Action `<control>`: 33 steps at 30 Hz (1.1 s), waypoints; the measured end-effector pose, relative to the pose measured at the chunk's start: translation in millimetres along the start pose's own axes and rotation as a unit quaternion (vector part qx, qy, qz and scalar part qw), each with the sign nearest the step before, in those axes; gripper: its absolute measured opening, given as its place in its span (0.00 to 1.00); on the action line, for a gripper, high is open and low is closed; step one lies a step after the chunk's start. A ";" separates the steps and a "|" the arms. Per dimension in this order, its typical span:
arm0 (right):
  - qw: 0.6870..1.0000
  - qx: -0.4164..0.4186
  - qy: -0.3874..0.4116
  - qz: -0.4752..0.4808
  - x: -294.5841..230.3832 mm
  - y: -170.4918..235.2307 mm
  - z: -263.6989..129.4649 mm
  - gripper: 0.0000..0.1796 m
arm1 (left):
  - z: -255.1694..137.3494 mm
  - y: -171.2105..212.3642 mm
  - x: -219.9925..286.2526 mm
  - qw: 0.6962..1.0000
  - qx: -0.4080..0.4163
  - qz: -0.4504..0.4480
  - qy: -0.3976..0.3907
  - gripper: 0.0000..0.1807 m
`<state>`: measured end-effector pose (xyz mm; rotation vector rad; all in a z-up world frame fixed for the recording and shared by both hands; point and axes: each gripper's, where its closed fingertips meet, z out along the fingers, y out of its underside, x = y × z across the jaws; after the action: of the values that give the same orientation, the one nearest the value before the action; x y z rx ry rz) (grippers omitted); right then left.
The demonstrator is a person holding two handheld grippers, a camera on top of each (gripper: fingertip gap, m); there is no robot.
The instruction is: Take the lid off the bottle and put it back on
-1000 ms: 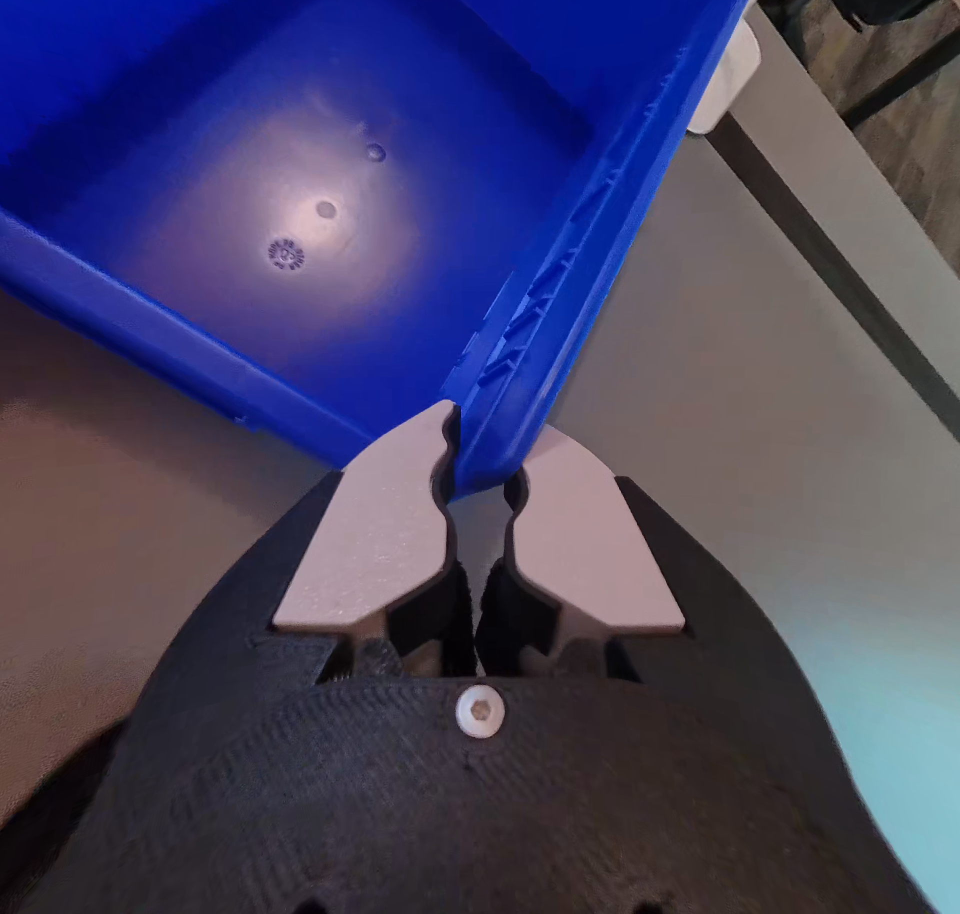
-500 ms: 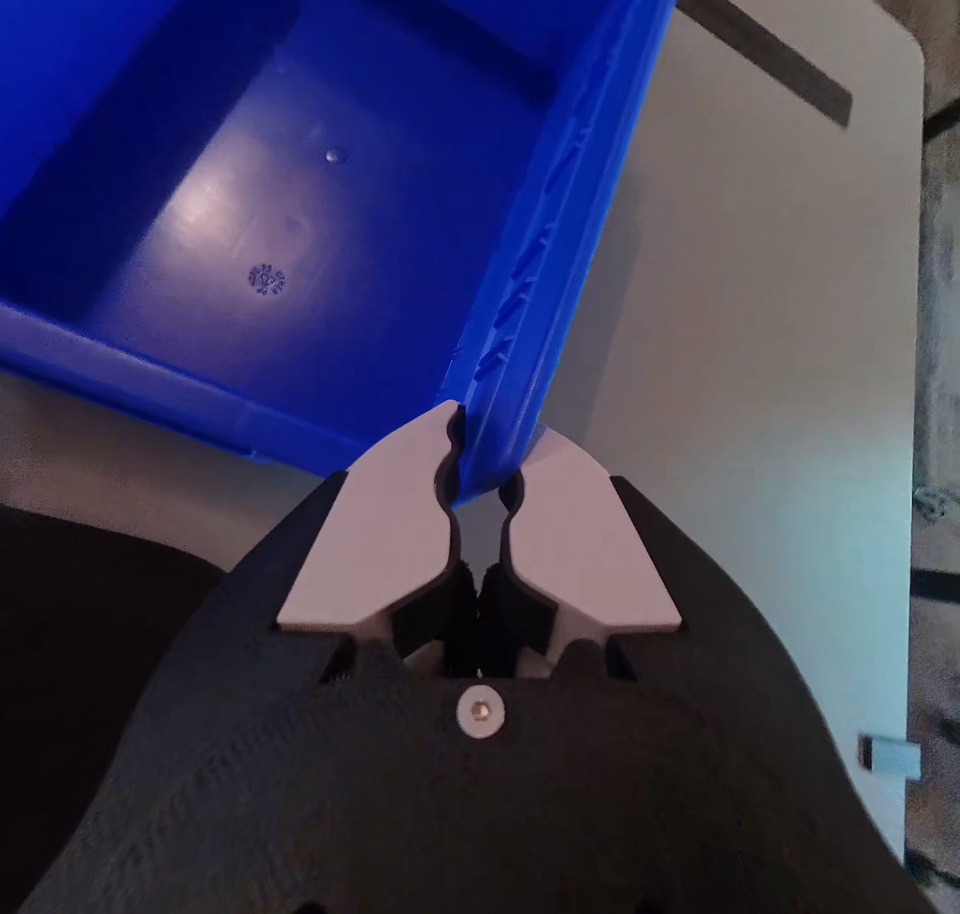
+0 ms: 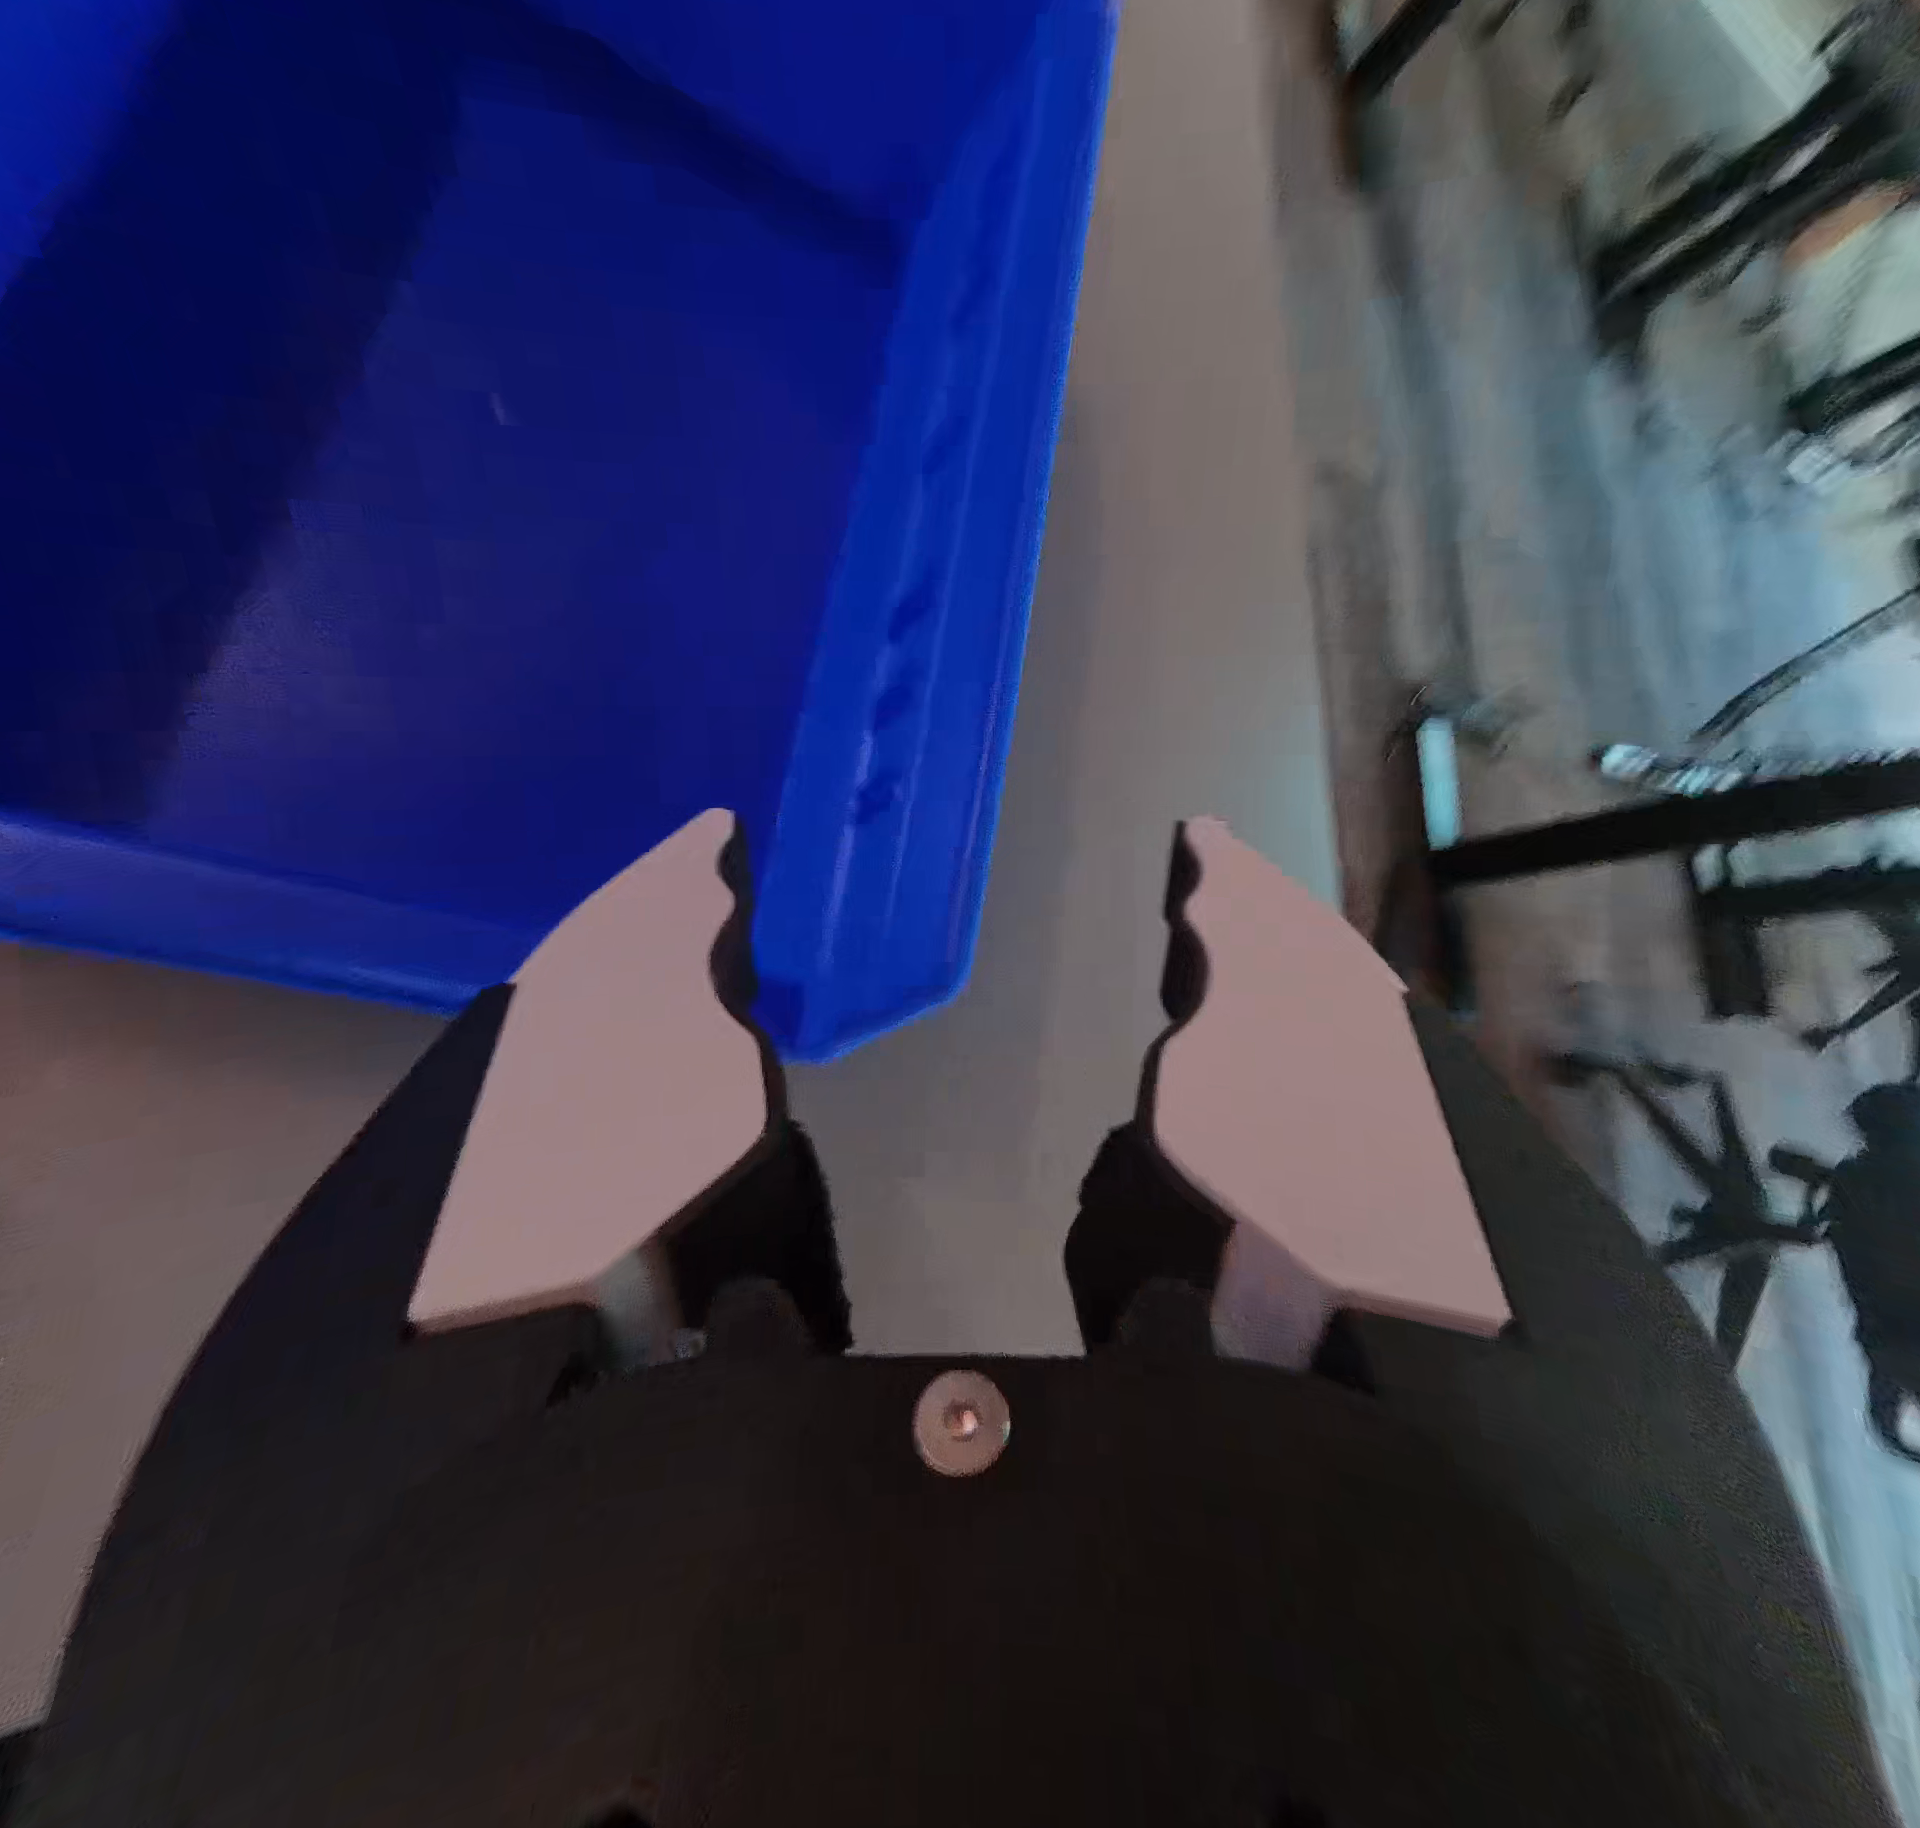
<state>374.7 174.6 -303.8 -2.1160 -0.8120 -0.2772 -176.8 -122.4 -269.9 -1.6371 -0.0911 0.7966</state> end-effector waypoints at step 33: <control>0.850 0.400 -0.281 -0.197 -279.5 -148.2 -104.6 0.29 | -12.2 20.8 -25.5 0.942 -0.098 0.195 0.256 0.24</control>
<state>74.7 33.0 -271.8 -1.2097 -1.4075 0.4447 -197.2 -150.0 -277.2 -2.0390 0.5538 0.6395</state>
